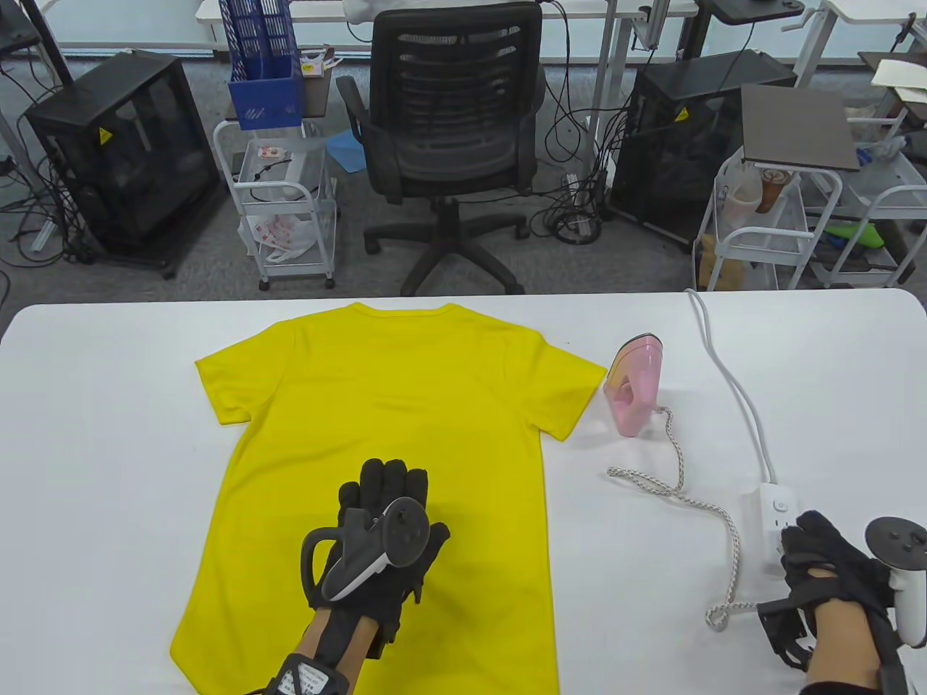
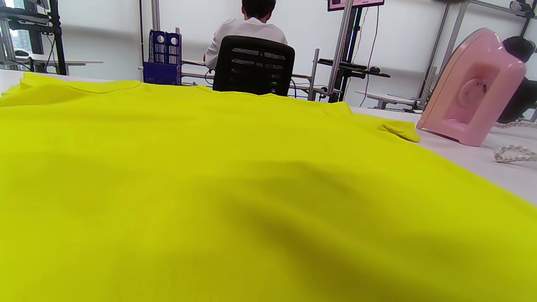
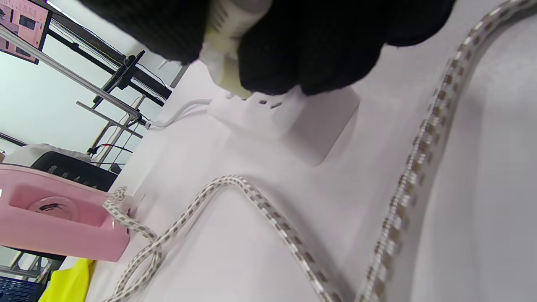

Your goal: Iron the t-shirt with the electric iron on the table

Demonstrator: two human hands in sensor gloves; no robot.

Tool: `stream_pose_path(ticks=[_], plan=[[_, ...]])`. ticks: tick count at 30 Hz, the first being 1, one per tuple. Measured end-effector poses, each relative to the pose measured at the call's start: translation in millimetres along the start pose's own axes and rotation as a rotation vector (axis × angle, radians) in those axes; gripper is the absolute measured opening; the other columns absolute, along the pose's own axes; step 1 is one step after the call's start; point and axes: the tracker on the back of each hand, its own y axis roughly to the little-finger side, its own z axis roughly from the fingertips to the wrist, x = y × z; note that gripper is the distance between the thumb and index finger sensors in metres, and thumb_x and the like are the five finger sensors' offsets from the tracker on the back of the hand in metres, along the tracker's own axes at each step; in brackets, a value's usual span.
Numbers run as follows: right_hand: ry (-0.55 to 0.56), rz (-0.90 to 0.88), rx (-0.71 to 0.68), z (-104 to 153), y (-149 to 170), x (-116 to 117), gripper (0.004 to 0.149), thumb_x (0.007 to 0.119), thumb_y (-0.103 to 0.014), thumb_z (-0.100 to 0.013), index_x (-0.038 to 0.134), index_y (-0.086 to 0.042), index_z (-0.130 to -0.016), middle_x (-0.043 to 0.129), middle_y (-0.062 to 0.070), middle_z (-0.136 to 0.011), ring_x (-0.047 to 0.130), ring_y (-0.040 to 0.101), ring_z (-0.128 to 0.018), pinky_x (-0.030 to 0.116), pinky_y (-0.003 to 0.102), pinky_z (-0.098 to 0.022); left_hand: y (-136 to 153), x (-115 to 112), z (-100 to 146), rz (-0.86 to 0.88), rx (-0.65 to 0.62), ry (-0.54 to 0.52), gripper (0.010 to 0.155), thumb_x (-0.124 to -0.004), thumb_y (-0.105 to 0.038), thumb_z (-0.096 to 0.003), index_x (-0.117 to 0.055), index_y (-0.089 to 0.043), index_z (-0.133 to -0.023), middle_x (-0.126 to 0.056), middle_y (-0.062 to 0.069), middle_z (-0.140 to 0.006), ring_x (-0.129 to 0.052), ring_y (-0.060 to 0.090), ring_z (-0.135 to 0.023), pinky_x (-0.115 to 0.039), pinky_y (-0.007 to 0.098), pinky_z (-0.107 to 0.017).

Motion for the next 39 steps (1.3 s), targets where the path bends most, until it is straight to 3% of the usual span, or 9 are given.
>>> stream_pose_path(ticks=[4, 17, 30, 39], plan=[[-0.072, -0.094, 0.001, 0.5, 5.9, 0.3, 0.059, 0.073, -0.039, -0.049, 0.053, -0.021, -0.102, 0.090, 0.022, -0.068, 0.091, 0.036, -0.053, 0.065, 0.061, -0.058, 0.5, -0.1, 0.0, 0.002, 0.000, -0.003, 0.077, -0.056, -0.064, -0.0437, -0.032, -0.032, -0.109, -0.028, -0.001, -0.118, -0.019, 0.030, -0.114, -0.027, 0.054, -0.078], [-0.095, -0.200, -0.010, -2.0, 15.3, 0.4, 0.058, 0.070, -0.037, -0.050, 0.050, -0.023, -0.103, 0.090, 0.022, -0.072, 0.092, 0.038, -0.056, 0.065, 0.062, -0.059, 1.0, -0.7, -0.3, 0.006, 0.000, -0.001, 0.076, -0.056, -0.064, -0.0437, -0.032, -0.032, -0.109, -0.028, -0.001, -0.118, -0.019, 0.030, -0.114, -0.027, 0.055, -0.078], [-0.024, -0.100, 0.008, 2.4, 9.1, -5.1, 0.059, 0.071, -0.038, -0.049, 0.051, -0.024, -0.103, 0.095, 0.021, -0.066, 0.096, 0.037, -0.050, 0.070, 0.060, -0.056, 1.7, -1.2, -0.8, 0.005, 0.003, 0.005, 0.077, -0.056, -0.065, -0.0437, -0.032, -0.032, -0.109, -0.028, -0.001, -0.118, -0.019, 0.030, -0.114, -0.027, 0.055, -0.078], [-0.068, -0.040, -0.002, -0.4, 1.0, -0.5, 0.058, 0.070, -0.037, -0.050, 0.050, -0.025, -0.103, 0.093, 0.022, -0.067, 0.094, 0.037, -0.051, 0.068, 0.061, -0.057, 1.8, -1.7, -0.9, 0.006, 0.004, 0.008, 0.077, -0.056, -0.064, -0.0437, -0.032, -0.032, -0.109, -0.028, -0.001, -0.118, -0.019, 0.030, -0.114, -0.027, 0.055, -0.078]])
